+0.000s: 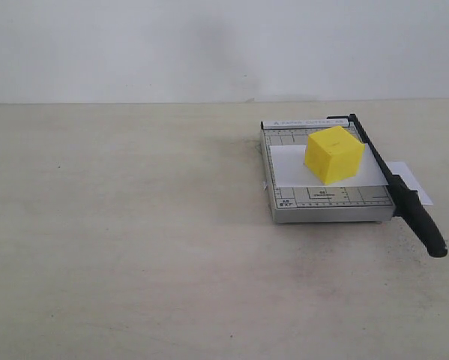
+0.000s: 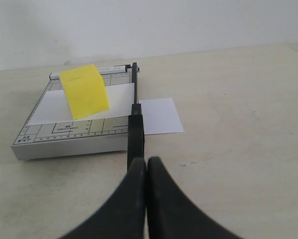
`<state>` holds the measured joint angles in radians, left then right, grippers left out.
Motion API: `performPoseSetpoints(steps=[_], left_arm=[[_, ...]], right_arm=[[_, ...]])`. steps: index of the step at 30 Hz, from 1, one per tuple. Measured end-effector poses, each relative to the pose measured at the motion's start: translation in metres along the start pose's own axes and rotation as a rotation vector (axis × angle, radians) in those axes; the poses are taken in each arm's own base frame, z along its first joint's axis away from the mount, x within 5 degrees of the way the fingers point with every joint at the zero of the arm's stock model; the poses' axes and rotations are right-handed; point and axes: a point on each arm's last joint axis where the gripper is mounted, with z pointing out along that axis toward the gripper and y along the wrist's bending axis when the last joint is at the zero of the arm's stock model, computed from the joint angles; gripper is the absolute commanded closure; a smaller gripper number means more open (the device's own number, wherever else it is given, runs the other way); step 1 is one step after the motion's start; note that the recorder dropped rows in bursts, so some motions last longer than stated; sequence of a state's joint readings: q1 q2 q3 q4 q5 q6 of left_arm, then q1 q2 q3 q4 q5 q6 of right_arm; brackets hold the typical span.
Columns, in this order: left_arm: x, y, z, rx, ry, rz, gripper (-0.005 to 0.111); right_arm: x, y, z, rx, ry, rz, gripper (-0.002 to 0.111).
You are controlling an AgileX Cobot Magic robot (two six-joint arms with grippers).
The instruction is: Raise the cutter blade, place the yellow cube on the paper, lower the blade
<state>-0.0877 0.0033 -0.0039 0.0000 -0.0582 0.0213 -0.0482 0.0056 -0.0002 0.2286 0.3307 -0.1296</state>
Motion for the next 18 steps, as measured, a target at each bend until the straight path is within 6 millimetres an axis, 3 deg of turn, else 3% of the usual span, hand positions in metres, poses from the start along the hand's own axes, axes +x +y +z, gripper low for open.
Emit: performPoseSetpoints(steps=[2,5,7,18], left_arm=[[0.005,-0.001,0.000,0.014,0.058,-0.004,0.102],[0.029,-0.003,-0.005,0.035,0.325,-0.008,0.102],[0.037,-0.003,-0.007,0.039,0.399,-0.009,0.102],[0.039,-0.003,-0.008,0.024,0.424,-0.089,0.102]], right_arm=[[0.000,0.000,0.000,0.000,0.000,0.000,0.108],[0.000,0.000,0.000,0.000,0.000,0.000,0.108],[0.000,0.000,0.000,0.000,0.000,0.000,0.108],[0.000,0.000,0.000,0.000,0.000,0.000,0.108]])
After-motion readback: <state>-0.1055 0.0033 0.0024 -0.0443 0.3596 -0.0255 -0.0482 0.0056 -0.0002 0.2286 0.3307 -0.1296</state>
